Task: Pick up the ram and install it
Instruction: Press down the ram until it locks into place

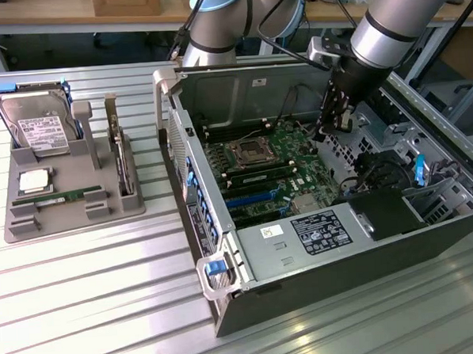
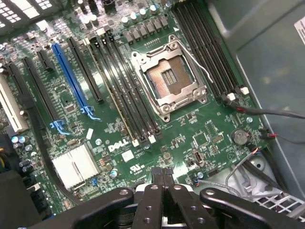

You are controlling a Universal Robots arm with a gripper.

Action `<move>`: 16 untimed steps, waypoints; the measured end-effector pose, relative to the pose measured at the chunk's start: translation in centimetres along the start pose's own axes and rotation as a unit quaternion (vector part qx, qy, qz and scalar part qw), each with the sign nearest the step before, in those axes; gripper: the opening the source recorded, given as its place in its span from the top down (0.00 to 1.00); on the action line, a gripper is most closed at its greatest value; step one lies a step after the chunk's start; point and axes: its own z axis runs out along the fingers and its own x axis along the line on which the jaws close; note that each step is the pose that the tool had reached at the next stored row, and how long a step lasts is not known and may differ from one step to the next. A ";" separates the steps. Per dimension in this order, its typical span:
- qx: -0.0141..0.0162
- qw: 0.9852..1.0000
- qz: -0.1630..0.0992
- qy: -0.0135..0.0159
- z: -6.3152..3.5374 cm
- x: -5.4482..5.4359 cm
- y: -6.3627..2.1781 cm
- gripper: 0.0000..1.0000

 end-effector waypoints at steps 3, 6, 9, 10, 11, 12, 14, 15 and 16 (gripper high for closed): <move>0.003 1.000 0.028 0.000 0.04 0.0 -0.02 0.90; 0.006 0.999 0.049 0.001 0.06 0.0 -0.04 0.90; 0.010 0.998 0.068 0.004 0.08 0.0 -0.05 0.90; 0.011 0.997 0.074 0.004 0.09 0.0 -0.05 0.90; 0.011 0.997 0.079 0.005 0.10 0.0 -0.05 0.90; 0.012 0.996 0.085 0.005 0.10 0.0 -0.06 0.90; 0.014 0.995 0.101 0.005 0.12 0.0 -0.06 0.90; 0.015 0.993 0.115 0.004 0.14 0.0 -0.06 0.90; 0.016 0.992 0.126 0.004 0.15 0.0 -0.06 0.90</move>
